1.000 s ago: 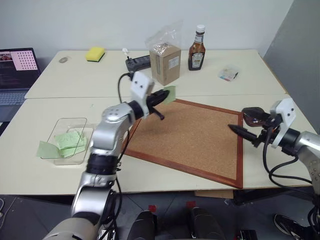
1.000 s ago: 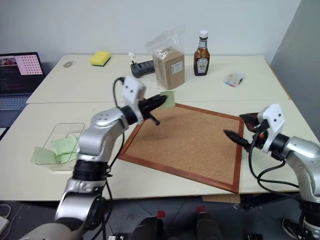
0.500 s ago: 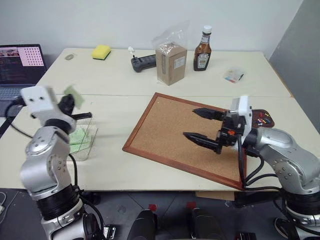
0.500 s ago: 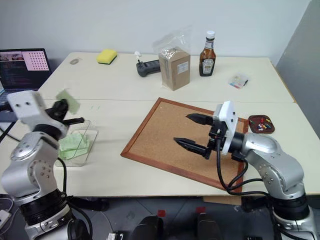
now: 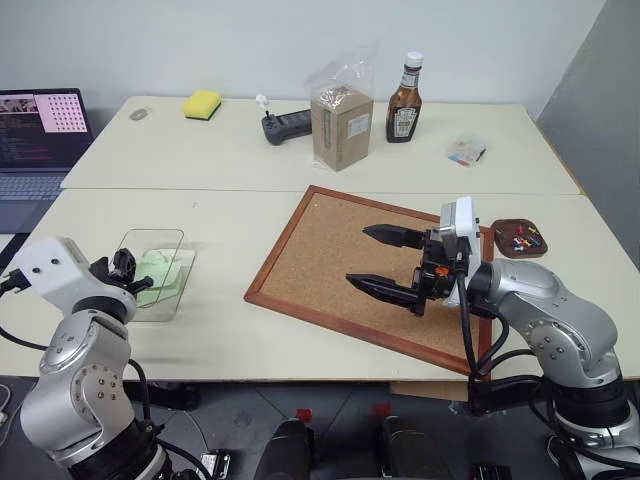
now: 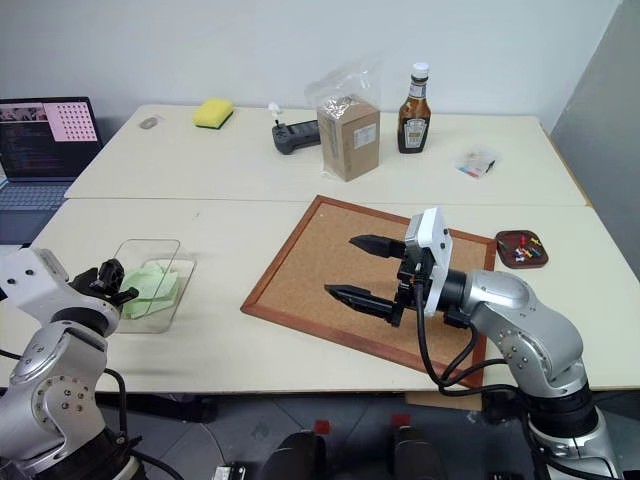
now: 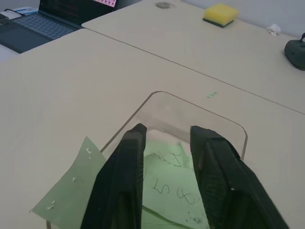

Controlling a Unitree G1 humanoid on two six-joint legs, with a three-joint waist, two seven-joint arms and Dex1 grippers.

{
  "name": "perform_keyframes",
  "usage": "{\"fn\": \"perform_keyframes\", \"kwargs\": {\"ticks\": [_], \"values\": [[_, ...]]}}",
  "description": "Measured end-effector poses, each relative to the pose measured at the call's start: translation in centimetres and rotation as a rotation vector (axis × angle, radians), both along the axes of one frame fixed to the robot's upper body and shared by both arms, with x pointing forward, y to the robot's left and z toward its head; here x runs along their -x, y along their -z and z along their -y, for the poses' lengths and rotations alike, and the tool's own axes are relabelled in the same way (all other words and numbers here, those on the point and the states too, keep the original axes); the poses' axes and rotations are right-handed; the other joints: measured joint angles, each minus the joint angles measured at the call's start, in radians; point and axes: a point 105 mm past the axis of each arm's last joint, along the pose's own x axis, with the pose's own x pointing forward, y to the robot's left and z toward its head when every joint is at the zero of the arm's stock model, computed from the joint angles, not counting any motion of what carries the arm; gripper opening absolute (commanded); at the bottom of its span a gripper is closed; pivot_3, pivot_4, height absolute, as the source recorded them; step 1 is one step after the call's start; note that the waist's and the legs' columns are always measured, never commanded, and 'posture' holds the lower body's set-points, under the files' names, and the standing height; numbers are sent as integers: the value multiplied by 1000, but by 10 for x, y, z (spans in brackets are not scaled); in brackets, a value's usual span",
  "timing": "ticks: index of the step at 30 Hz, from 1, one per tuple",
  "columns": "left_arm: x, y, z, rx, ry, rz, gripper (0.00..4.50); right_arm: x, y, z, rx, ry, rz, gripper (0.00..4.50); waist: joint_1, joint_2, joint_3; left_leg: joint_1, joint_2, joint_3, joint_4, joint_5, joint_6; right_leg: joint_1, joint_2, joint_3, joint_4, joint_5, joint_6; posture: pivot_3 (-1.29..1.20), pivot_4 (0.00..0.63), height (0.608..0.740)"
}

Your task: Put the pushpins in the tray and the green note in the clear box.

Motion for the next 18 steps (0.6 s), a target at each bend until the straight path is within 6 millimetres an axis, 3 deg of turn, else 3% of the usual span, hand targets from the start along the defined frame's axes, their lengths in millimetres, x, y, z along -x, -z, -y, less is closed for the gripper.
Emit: {"fn": "perform_keyframes", "kwargs": {"ticks": [6, 11, 15, 18], "values": [[-6, -10, 9, -50, 78, 10, 3579, -4, 7, 3, -7, 58, -27, 4500, -1, 0, 0, 0, 0, 0, 0, 0, 0, 0, 0, 0, 0, 0, 0, 0, 150, 740], [-16, -21, 44, -206, 269, 9, 4479, -14, 15, 11, -5, 192, -47, 4500, -2, 0, 0, 0, 0, 1, 0, 0, 0, 0, 0, 1, 0, 0, 0, 0, 150, 740], [-19, -20, 80, -272, 424, 21, 4479, -26, 18, 23, 29, 359, -12, 4500, -3, 0, 0, 0, 0, 1, -1, 0, 0, 0, 0, 1, -1, 0, 0, 0, 150, 740], [-14, -6, 102, -252, 501, 9, 4479, -34, 32, 40, 67, 525, 1, 4500, -4, 0, 0, 0, 0, 1, -2, 0, 0, 0, 0, 2, -1, 0, 0, 0, 150, 740]]}}
